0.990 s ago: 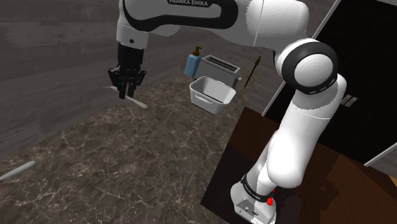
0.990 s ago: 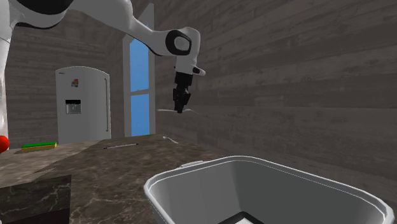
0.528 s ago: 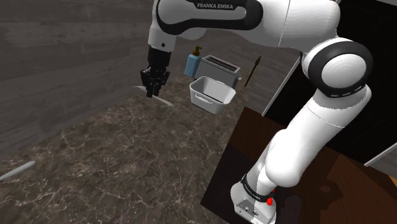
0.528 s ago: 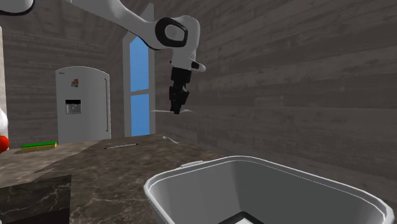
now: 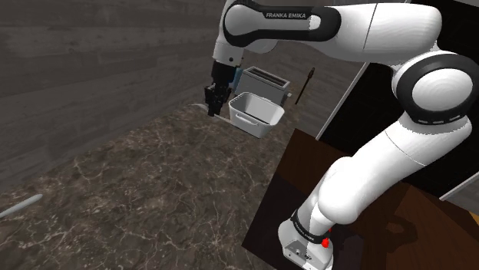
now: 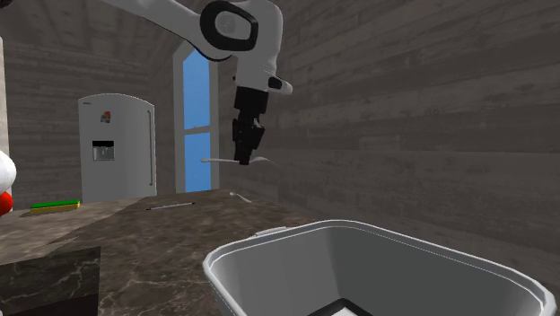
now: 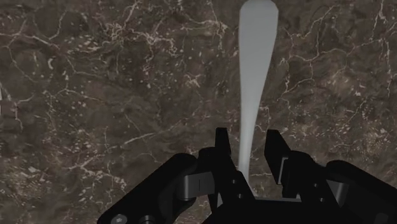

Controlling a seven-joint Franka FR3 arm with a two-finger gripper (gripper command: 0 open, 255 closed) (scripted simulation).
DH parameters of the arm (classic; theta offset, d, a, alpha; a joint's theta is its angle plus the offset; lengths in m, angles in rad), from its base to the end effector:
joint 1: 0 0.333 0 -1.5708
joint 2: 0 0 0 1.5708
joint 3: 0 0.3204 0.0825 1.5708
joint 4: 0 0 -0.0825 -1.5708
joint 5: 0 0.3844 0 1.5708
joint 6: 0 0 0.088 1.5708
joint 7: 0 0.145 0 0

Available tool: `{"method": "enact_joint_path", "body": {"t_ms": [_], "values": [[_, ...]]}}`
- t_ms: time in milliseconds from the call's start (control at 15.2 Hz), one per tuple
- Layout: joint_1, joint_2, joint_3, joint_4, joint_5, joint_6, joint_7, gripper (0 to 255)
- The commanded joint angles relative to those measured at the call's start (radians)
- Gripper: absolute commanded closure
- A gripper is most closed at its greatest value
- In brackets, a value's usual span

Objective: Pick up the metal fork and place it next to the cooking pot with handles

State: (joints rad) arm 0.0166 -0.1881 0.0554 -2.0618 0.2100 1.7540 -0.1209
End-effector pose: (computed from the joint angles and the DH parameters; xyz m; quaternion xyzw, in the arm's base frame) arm 0.4804 0.0621 0.4750 -0.9911 -0.0697 0.0571 0.0980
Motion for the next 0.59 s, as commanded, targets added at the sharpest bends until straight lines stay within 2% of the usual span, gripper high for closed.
{"method": "enact_joint_path", "body": {"t_ms": [0,264,528], "values": [[-0.020,-0.037,-0.027,-0.033,-0.010,-0.013,-0.043,255],[-0.057,-0.095,-0.080,-0.087,-0.035,-0.032,-0.124,255],[-0.057,-0.087,-0.079,-0.133,-0.033,0.022,-0.132,255]]}}
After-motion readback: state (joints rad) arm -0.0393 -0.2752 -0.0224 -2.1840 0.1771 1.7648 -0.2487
